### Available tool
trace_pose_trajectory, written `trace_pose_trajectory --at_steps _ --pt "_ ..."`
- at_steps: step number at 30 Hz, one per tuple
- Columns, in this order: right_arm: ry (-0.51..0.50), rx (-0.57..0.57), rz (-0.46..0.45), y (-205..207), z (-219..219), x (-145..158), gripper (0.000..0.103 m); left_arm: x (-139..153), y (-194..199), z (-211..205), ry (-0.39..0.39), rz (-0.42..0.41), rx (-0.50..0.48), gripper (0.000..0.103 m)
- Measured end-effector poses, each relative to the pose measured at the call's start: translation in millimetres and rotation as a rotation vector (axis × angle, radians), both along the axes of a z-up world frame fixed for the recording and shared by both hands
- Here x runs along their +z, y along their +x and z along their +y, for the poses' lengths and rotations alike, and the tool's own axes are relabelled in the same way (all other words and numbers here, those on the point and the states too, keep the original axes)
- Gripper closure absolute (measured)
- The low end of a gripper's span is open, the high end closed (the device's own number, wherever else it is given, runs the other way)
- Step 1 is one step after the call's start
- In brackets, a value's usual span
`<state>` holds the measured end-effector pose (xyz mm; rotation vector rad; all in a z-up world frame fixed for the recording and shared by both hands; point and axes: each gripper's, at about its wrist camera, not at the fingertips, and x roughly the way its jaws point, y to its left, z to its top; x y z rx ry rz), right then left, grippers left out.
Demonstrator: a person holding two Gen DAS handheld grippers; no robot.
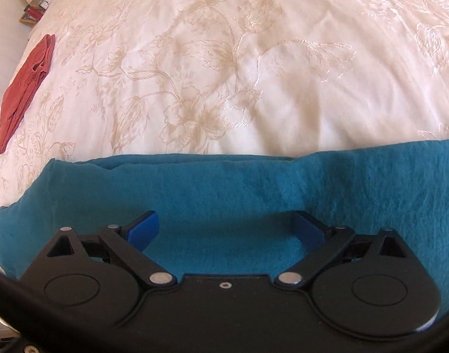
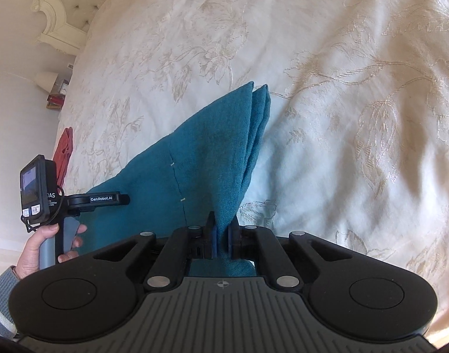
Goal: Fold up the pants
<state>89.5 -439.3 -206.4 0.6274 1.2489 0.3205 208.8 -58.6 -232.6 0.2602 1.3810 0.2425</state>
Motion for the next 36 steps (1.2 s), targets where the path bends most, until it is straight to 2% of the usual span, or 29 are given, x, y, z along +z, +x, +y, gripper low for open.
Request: trace_pose_trajectory --at_steps 4,10,15,18,21,23,25,34,36 --pt "-0.012 0.008 0.004 2 5 4 0.096 -5 0 1 -0.026 -0.001 0.010 0.000" --pt "-0.013 0.012 -0.003 3 10 11 0.096 -3 8 22 -0.087 0.000 0.039 0.000" --pt "-0.028 -0.015 -0.004 2 17 14 0.096 12 -17 26 -0.122 0.007 0.021 0.004" --pt "-0.091 -0.016 0.010 0 20 12 0.096 9 -36 24 -0.132 0.038 -0.026 0.004" --pt "-0.173 -0.039 0.031 -3 19 7 0.090 1 -51 21 -0.125 0.076 -0.061 0.004" --pt "-0.188 -0.074 0.039 -6 13 2 0.066 -6 -56 23 -0.127 0.095 -0.056 0.003" --pt "-0.194 -0.105 0.030 -8 6 -3 0.053 -11 -57 27 -0.134 0.100 -0.036 0.001" --pt "-0.142 -0.049 0.077 3 -2 -43 0.049 -19 -60 34 -0.146 0.112 0.033 0.001" --pt "-0.097 -0.061 0.083 5 -5 -47 0.043 -22 -62 37 -0.143 0.113 0.037 0.001"
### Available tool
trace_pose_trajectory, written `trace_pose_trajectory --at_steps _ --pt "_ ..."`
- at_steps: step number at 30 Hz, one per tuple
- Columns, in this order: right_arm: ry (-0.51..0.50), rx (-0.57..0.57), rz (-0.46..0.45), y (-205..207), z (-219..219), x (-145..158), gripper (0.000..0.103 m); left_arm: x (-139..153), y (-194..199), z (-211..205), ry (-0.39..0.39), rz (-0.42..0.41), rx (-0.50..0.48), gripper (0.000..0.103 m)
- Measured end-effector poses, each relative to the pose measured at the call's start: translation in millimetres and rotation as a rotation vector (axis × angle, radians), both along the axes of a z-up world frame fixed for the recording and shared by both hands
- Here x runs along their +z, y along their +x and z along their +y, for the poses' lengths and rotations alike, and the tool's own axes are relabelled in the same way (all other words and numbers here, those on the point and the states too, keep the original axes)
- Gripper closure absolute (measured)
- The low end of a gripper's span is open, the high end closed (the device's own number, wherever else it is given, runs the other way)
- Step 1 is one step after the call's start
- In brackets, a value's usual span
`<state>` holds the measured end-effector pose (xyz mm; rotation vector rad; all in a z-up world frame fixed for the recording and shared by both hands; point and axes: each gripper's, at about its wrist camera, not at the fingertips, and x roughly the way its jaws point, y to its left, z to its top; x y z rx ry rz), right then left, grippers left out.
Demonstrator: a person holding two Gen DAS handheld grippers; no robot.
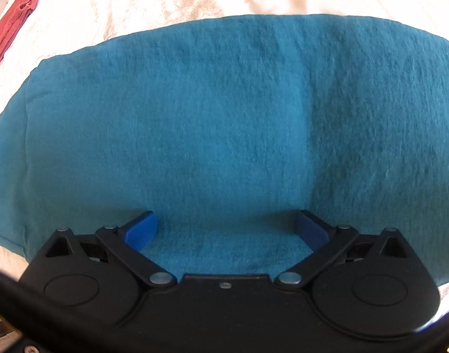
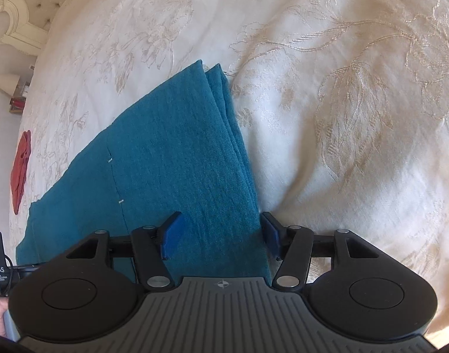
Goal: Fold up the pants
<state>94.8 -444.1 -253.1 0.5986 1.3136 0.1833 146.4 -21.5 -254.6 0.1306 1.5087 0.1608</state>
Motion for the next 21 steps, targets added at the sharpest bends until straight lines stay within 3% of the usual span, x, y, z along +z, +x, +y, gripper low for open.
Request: trace_pose_trajectory --at_steps 1,4,6,7,13,21 --pt "0.031 -0.012 0.002 1 -2 -2 0.038 -1 -3 1 0.001 -0.001 0.003 0.001" --pt "0.088 -0.035 0.016 3 -6 -4 0.038 0 -11 1 -0.003 -0.002 0.019 0.001" --pt "0.117 -0.027 0.021 3 -6 -5 0.061 2 -16 -1 -0.003 -0.005 0.025 0.001" --pt "0.113 -0.017 0.031 4 -5 -5 0.095 5 -20 -2 -0.002 -0.009 0.028 0.001" --pt "0.144 -0.058 -0.013 -9 -9 23 0.097 16 -26 -1 -0.023 -0.046 0.014 0.004" --pt "0.101 -0.054 -0.105 -15 34 86 0.097 -3 -32 -17 -0.016 0.004 -0.188 0.002"
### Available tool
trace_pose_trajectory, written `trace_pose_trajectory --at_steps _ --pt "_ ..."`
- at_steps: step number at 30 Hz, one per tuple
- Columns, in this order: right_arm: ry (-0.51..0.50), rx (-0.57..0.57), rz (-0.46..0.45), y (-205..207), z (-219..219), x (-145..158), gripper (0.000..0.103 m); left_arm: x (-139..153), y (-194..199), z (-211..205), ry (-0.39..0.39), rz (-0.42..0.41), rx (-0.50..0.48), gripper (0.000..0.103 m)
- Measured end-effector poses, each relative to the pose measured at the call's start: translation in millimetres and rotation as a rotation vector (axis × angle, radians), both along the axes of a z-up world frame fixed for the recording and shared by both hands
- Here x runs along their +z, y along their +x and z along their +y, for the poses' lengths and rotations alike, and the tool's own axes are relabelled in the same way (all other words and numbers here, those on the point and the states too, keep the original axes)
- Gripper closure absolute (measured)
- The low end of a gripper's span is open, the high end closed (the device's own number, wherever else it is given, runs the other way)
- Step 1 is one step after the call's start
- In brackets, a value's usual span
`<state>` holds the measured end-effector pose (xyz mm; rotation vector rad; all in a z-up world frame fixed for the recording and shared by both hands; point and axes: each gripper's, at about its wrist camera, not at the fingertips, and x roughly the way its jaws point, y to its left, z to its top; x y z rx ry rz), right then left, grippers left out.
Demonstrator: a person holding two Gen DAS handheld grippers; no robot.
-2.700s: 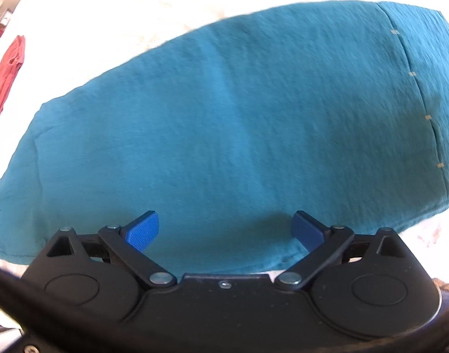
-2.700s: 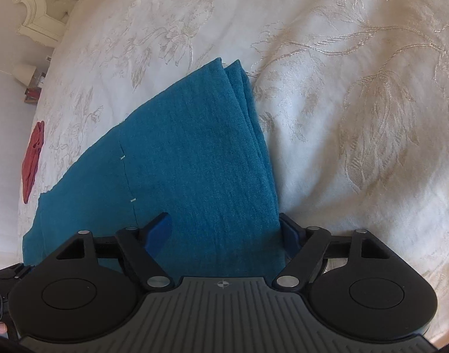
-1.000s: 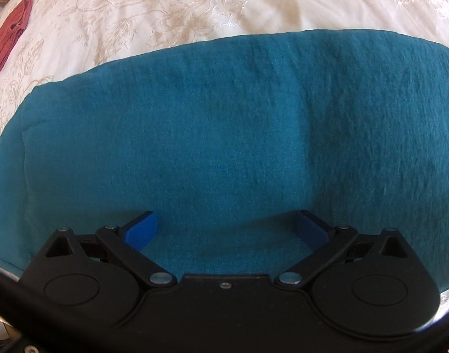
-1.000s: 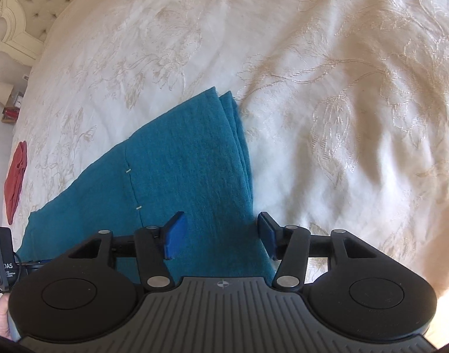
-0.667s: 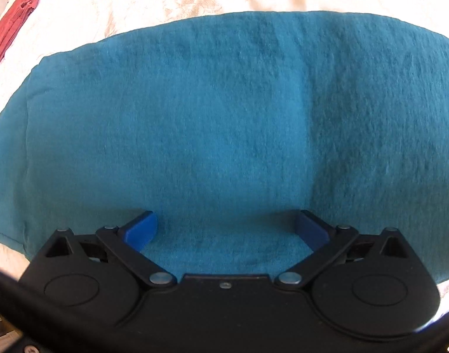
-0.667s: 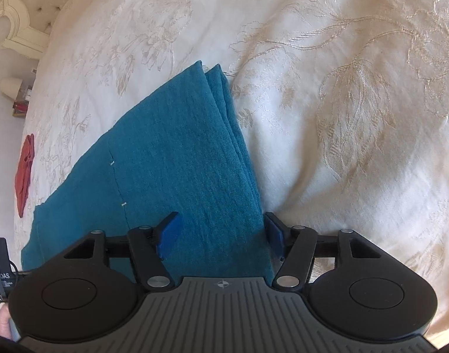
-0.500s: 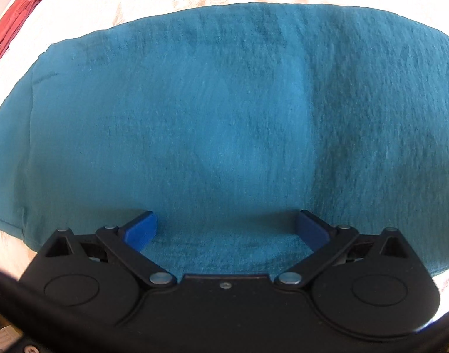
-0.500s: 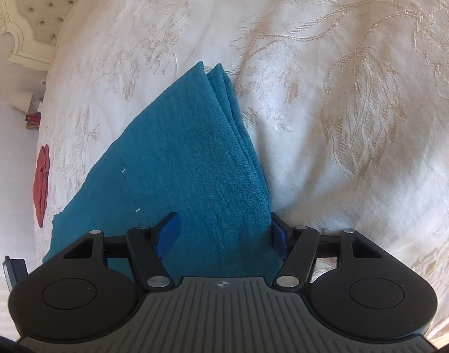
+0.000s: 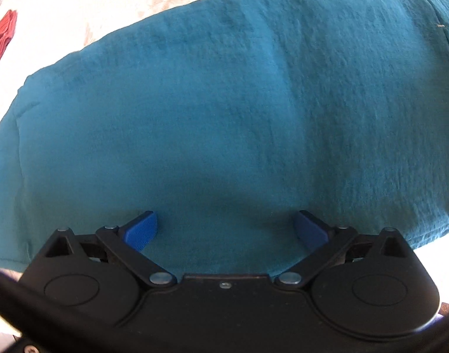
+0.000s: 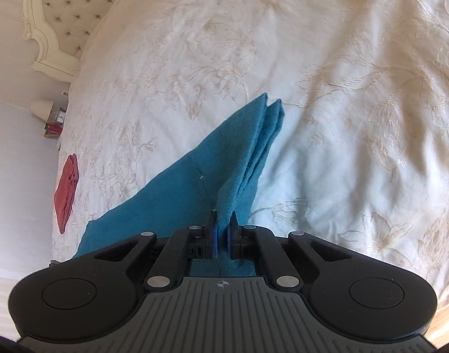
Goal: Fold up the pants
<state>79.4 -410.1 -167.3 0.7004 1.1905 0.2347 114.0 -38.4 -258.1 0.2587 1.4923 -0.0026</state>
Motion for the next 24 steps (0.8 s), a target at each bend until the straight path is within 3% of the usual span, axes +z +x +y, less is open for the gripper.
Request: trace_pose_trajectory --at_steps 5,11,14,19,24 --pt "-0.074 0.040 -0.068 3 65 42 0.097 25 8 37 -0.106 -0.036 0.002 0.008" --pt "-0.090 0.143 -0.133 12 180 73 0.097 55 4 118 -0.126 -0.121 0.039 0.008" --pt "-0.092 0.221 -0.143 17 244 65 0.097 61 -3 164 -0.124 -0.142 0.075 0.008" --pt "-0.115 0.306 -0.087 20 335 19 0.097 62 -9 217 -0.093 -0.157 0.109 0.008" --pt "-0.150 0.317 -0.027 15 385 -17 0.094 68 -26 256 -0.093 -0.151 0.133 0.008"
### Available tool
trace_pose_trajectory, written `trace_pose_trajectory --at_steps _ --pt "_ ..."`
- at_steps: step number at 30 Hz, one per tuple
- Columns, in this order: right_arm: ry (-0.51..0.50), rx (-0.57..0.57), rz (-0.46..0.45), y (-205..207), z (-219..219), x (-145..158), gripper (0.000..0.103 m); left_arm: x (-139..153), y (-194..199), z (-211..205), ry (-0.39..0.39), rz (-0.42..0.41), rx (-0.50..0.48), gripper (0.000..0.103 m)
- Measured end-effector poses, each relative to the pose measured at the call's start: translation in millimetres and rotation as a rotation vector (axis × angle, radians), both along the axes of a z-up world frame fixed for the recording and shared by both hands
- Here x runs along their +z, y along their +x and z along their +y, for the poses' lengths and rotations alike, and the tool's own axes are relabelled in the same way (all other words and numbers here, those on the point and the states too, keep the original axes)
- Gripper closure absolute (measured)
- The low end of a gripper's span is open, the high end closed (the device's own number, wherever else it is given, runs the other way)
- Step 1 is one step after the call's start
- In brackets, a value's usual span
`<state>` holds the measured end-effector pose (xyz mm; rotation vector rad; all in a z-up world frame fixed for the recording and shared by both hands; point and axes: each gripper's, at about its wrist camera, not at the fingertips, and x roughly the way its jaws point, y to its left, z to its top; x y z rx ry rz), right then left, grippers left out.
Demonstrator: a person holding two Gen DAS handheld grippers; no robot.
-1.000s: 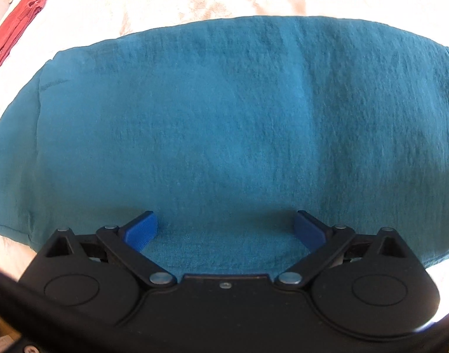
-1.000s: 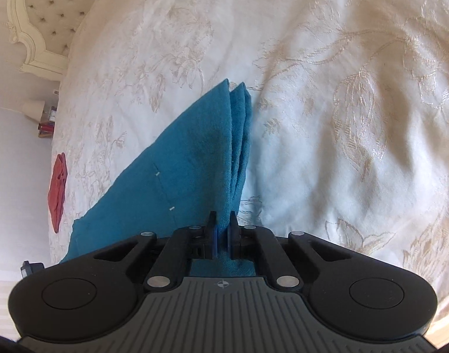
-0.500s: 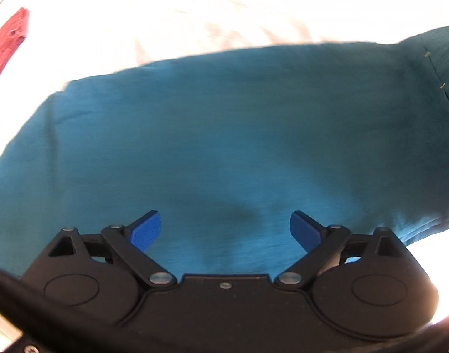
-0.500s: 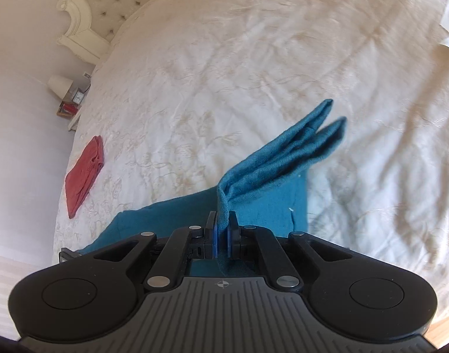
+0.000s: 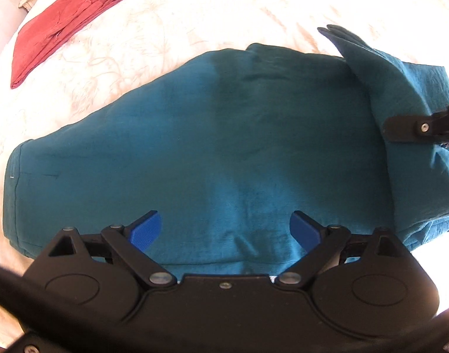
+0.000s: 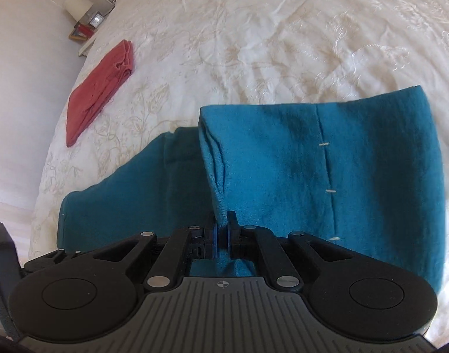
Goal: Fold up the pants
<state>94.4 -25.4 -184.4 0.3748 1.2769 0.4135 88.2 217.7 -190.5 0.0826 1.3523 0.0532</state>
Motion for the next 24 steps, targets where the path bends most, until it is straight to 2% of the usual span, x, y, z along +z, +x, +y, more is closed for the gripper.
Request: trace_pose_trajectory --at_steps 2,5,8,11,15,18,20,24 --pt "0.018 0.002 0.008 -3 9 -4 0.084 0 -1 5 -0.006 -0.001 -0.002 0.008" --pt "0.091 -0.027 0.002 -12 2 9 0.080 3 -2 7 -0.013 -0.014 -0.024 0.008" --pt "0.072 -0.078 -0.047 -23 -22 27 0.078 9 2 2 -0.034 -0.030 -0.051 0.008" --pt "0.010 -0.179 -0.038 -29 -58 28 0.078 11 11 -9 -0.074 -0.042 -0.075 0.008" --pt "-0.095 -0.287 0.034 -41 -107 5 0.077 2 27 -30 -0.100 -0.034 -0.113 0.008" --pt "-0.146 -0.336 0.138 -53 -131 -24 0.077 -8 31 -49 -0.098 -0.004 -0.145 0.008" --pt "-0.151 -0.340 0.212 -63 -139 -42 0.078 -19 29 -61 -0.085 0.036 -0.164 0.008" --pt "-0.156 -0.306 0.260 -75 -142 -49 0.078 -49 22 -71 -0.021 0.155 -0.154 0.008"
